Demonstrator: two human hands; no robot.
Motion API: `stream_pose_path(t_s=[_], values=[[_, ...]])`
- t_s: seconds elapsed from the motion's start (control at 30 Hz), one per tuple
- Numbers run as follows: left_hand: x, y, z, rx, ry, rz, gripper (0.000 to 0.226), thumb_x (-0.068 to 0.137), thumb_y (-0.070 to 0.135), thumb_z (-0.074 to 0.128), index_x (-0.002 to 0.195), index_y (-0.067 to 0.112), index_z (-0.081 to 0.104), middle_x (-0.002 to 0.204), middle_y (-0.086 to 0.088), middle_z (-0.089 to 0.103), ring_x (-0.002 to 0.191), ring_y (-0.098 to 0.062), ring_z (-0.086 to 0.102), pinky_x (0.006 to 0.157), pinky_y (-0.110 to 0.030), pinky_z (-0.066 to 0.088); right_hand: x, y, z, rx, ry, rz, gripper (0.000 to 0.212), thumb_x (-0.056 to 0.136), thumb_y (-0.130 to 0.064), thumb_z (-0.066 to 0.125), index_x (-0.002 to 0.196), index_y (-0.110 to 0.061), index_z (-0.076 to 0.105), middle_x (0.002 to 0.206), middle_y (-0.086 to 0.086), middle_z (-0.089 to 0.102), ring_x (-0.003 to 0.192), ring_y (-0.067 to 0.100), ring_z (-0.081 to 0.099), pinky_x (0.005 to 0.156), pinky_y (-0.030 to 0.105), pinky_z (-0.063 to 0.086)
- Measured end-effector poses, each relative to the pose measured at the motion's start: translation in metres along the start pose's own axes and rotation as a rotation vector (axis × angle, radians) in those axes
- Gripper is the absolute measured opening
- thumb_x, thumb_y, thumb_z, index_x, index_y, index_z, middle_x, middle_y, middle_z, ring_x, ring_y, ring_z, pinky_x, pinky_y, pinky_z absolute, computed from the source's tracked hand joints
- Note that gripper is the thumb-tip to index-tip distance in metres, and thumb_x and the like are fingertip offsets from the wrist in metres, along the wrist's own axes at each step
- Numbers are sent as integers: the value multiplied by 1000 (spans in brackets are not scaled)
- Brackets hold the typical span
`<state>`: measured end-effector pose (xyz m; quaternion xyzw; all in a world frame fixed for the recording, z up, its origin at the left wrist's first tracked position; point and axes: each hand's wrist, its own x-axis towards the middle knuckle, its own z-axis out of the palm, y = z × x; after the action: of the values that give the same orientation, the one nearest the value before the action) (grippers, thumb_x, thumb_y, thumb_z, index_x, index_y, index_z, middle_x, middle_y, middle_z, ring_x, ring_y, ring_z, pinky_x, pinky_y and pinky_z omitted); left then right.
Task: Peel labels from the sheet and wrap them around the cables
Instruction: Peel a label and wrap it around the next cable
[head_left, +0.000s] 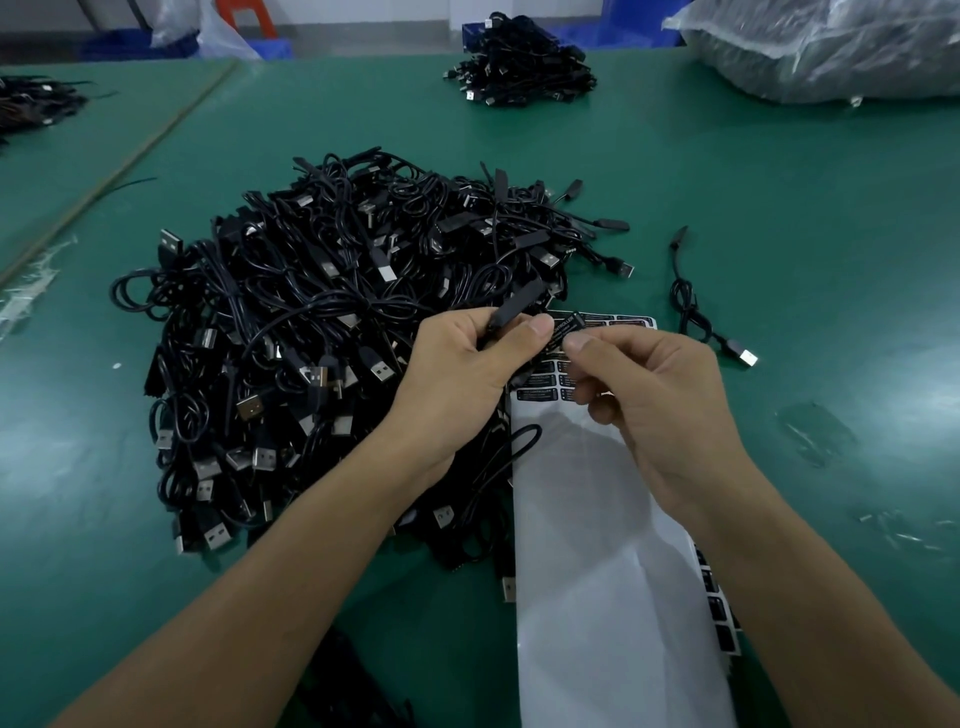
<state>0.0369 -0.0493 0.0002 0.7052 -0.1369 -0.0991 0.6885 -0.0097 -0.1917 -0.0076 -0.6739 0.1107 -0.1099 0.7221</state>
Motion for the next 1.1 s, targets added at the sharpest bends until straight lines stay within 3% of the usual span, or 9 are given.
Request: stream_pose_path(t_s=[0.17, 0.27, 0.37, 0.43, 0.57, 0.7, 0.87, 1.0, 1.1], values=[[1, -2, -1, 25, -11, 19, 16, 99, 16, 62, 84, 11, 68, 40, 20, 43, 34, 2, 41, 40, -3, 31, -1, -1, 1, -38, 3, -68, 24, 90, -12, 71, 67, -20, 74, 61, -2, 62, 54, 9, 53, 49, 18, 42], [1, -5, -1, 79, 17, 40, 32, 101, 28, 59, 89, 0, 70, 40, 18, 37, 34, -1, 36, 39, -7, 31, -1, 0, 0, -118, 67, -131, 22, 90, -13, 70, 69, -19, 72, 58, -5, 59, 54, 9, 49, 51, 21, 42], [1, -8, -2, 133, 24, 46, 40, 100, 46, 47, 90, 19, 76, 49, 2, 33, 43, -13, 32, 40, -34, 32, 0, 0, -3, -120, 134, -166, 22, 90, -13, 70, 69, -19, 71, 58, 0, 56, 57, 16, 45, 53, 28, 39], [2, -11, -4, 125, 37, 22, 40, 95, 43, 40, 77, 28, 73, 51, 8, 33, 43, -8, 30, 45, -30, 27, 0, -2, -4, -73, 128, -160, 24, 91, -13, 70, 67, -20, 71, 58, 0, 55, 56, 14, 45, 51, 25, 39], [3, -13, -3, 168, 15, 38, 33, 88, 30, 39, 70, 20, 65, 49, 14, 39, 43, -5, 32, 44, -19, 26, -2, -4, -1, 49, -7, -123, 24, 91, -10, 68, 71, -21, 73, 63, -1, 62, 60, 12, 56, 52, 22, 44], [1, -13, 0, 191, -73, 109, 35, 94, 25, 42, 62, 24, 55, 52, 12, 38, 48, -7, 32, 46, -20, 28, -4, -4, 1, 83, -75, -118, 20, 93, -8, 67, 78, -19, 74, 77, 5, 74, 69, 14, 65, 61, 23, 51], [0, -14, -2, 248, -134, 144, 37, 102, 21, 40, 83, -8, 53, 55, 12, 40, 51, -5, 35, 50, -19, 31, -2, -3, 0, 71, -16, -118, 19, 92, -9, 68, 77, -19, 75, 76, 3, 74, 68, 10, 64, 64, 19, 50], [-5, -12, 0, 260, -184, 116, 33, 105, 15, 39, 73, 7, 44, 59, 6, 41, 54, -7, 35, 52, -21, 32, -2, -3, 1, 52, -17, -110, 22, 92, -10, 68, 75, -20, 77, 75, 3, 73, 70, 13, 64, 66, 25, 50], [-5, -10, 0, 251, -194, 79, 33, 105, 8, 37, 72, 5, 43, 59, 3, 41, 54, -6, 36, 52, -18, 32, -3, -3, 1, 29, -22, -118, 22, 93, -9, 67, 76, -19, 76, 71, 2, 73, 68, 12, 63, 64, 25, 49]])
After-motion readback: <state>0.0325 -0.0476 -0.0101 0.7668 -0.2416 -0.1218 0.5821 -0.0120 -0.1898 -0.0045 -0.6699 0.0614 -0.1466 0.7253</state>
